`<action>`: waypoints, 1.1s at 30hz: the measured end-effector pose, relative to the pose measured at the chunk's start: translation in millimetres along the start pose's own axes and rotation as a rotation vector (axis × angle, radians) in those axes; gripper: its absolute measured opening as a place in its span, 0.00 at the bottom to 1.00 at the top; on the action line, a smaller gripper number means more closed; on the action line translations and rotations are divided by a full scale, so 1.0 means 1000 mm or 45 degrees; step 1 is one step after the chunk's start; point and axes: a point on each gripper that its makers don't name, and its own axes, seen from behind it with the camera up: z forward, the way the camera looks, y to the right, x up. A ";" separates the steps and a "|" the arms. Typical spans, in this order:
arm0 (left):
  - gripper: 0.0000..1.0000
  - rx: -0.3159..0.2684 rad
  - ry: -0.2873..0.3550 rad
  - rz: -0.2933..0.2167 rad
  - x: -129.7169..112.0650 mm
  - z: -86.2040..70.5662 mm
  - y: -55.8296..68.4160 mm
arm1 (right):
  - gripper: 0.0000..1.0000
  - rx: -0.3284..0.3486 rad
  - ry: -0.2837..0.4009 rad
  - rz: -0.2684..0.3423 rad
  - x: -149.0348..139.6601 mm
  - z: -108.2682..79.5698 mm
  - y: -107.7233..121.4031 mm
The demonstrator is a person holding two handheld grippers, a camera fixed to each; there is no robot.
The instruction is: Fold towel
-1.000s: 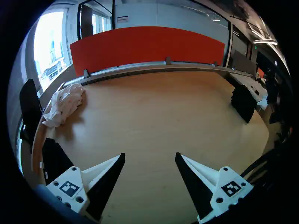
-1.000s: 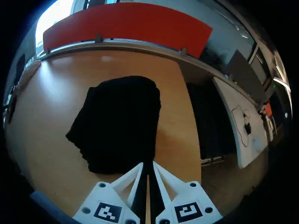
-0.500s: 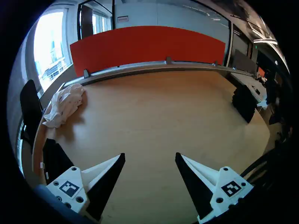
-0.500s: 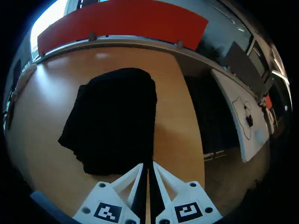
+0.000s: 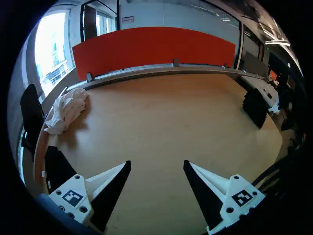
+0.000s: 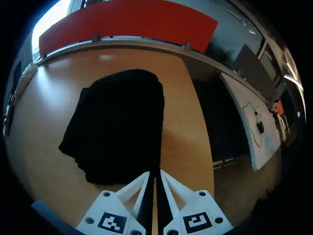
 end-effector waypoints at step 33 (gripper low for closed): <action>1.00 -0.025 0.023 0.003 0.007 0.001 0.002 | 0.86 -0.089 0.060 0.065 -0.008 -0.028 0.009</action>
